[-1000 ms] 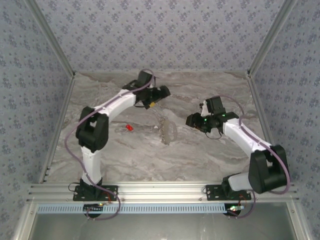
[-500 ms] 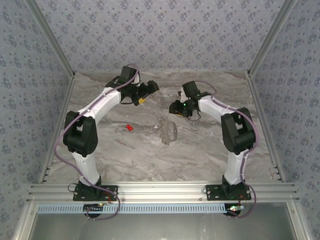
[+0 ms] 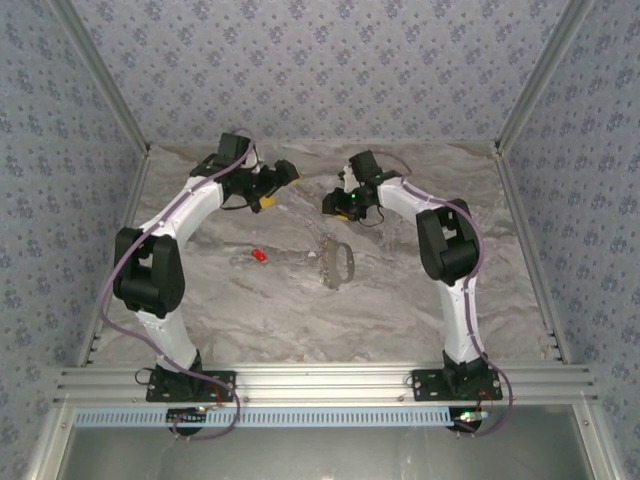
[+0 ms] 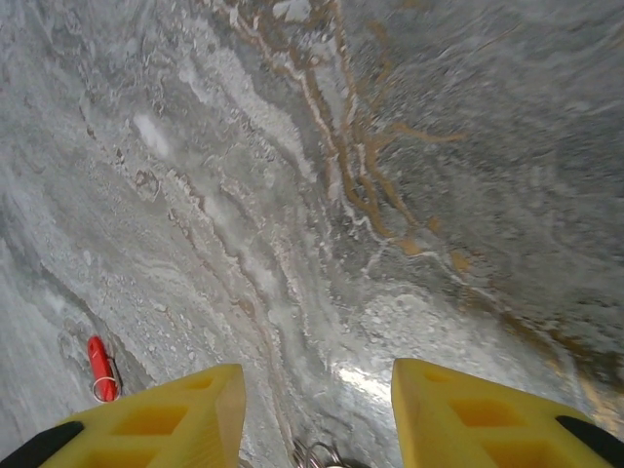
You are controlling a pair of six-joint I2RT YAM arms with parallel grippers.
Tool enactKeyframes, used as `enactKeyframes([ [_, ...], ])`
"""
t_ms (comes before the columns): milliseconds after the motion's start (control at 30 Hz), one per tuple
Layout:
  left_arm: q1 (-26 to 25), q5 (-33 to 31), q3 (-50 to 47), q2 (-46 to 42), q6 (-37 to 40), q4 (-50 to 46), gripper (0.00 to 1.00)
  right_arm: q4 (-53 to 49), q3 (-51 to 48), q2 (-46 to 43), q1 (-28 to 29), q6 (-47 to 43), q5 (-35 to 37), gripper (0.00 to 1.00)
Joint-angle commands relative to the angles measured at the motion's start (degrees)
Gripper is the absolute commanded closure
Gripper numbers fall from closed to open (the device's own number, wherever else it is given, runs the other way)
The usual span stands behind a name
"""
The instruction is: Put the keys on the keyring
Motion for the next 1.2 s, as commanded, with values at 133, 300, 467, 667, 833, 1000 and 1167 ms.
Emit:
enactKeyframes([
  [133,0.1,1.2,-1.9,-3.7,0.4,-0.4,0.02,-0.9,-0.7,1.9,0.2,-0.1,-6.8,0.56],
  [300,0.1,1.5,-3.2,-4.2,-1.0,1.1,0.02,-2.3,-3.1,0.9,0.1,-3.2,-8.0,0.57],
  [467,0.1,1.6,-4.1,-4.7,-1.4,2.0,0.02,-1.2,-7.1,-0.8,0.0,-3.5,-8.4,0.57],
  [667,0.1,1.6,-4.3,-5.0,-2.0,2.8,0.02,1.4,-11.7,-3.4,-0.1,-2.4,-8.7,0.61],
  [833,0.1,1.4,-4.4,-5.3,-1.9,3.0,0.02,4.2,-15.9,-5.8,0.1,-0.8,-10.0,0.62],
  [1000,0.1,1.5,-4.4,-5.3,-1.6,3.0,0.02,9.9,-23.2,-9.6,0.3,2.9,-11.3,0.62],
  [1167,0.1,1.8,-3.6,-4.5,-1.6,3.3,0.02,15.1,-31.1,-13.1,1.0,6.8,-11.7,0.62],
])
